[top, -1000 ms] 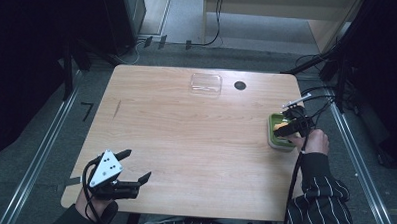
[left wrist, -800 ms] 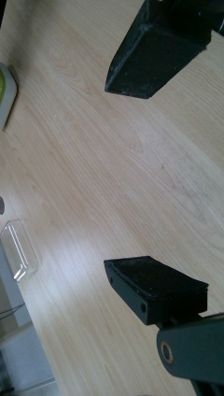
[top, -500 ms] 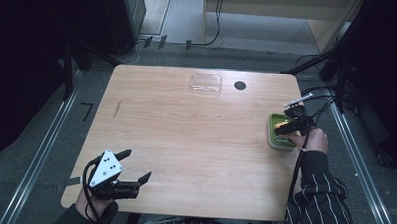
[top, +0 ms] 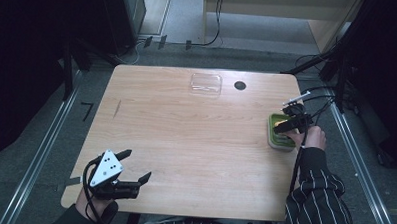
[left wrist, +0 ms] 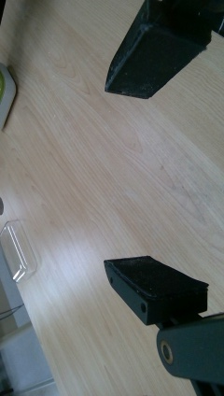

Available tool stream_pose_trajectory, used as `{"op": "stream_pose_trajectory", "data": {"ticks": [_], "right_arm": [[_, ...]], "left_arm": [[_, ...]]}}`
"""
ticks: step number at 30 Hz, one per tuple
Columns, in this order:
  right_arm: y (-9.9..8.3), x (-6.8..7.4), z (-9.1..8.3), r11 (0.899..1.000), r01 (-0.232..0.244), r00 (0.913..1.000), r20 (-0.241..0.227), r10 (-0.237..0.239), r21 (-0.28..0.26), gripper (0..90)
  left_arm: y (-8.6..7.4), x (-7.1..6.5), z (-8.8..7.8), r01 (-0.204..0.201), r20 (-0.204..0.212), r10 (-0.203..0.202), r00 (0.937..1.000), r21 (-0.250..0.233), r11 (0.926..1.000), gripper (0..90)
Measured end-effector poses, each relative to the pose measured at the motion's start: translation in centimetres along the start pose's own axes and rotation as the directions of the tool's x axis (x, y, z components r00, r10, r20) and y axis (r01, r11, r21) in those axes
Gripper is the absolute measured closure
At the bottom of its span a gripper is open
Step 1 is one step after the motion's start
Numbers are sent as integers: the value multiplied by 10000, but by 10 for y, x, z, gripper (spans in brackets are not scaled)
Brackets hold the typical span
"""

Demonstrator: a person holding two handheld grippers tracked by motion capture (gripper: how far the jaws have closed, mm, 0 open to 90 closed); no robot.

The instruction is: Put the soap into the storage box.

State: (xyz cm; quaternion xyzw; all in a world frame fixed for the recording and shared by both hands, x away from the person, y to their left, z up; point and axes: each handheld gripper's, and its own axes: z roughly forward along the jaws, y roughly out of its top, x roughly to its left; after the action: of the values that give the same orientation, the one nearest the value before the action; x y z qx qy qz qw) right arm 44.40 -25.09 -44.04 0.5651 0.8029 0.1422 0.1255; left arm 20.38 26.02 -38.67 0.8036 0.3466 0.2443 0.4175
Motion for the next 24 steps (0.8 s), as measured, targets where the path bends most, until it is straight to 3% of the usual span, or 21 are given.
{"op": "stream_pose_trajectory", "data": {"ticks": [24], "right_arm": [[3, 0, 8, 9996, 286, 9993, 232, -288, 78, 260]], "left_arm": [[0, 0, 0, 8, 4, -8, 10000, -16, 10000, 136]]}}
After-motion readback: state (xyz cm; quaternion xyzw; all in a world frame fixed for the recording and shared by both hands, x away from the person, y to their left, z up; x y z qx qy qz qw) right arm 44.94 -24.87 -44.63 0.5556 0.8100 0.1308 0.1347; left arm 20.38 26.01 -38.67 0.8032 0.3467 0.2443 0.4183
